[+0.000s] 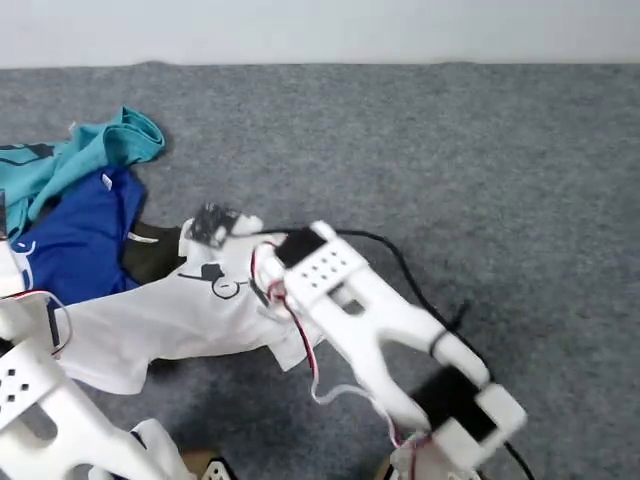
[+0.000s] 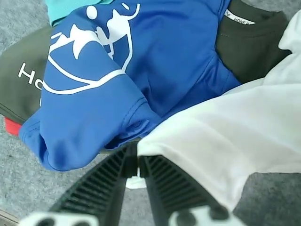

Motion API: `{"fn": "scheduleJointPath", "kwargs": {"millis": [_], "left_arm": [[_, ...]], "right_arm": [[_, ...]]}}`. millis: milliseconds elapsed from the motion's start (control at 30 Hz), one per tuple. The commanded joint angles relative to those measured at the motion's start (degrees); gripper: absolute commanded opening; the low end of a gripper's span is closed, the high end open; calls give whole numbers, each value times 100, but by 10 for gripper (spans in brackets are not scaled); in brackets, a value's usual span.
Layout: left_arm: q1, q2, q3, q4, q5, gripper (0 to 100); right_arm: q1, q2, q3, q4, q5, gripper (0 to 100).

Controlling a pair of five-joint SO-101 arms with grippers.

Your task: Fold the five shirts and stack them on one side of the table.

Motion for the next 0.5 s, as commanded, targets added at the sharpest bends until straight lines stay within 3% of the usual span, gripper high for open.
{"fn": "scheduleJointPath", "kwargs": {"millis": [0,267,467], "left_arm": [[-9,-132,-13,-97,-18,5],[-26,-132,-13,-97,-18,5],[-26,-132,-13,-88,-18,5]], "right_arm": [[418,743,-1169,-541,62,7],[1042,2580,-4018,-752,62,10],[1095,2835,-5345,198,62,14]]}}
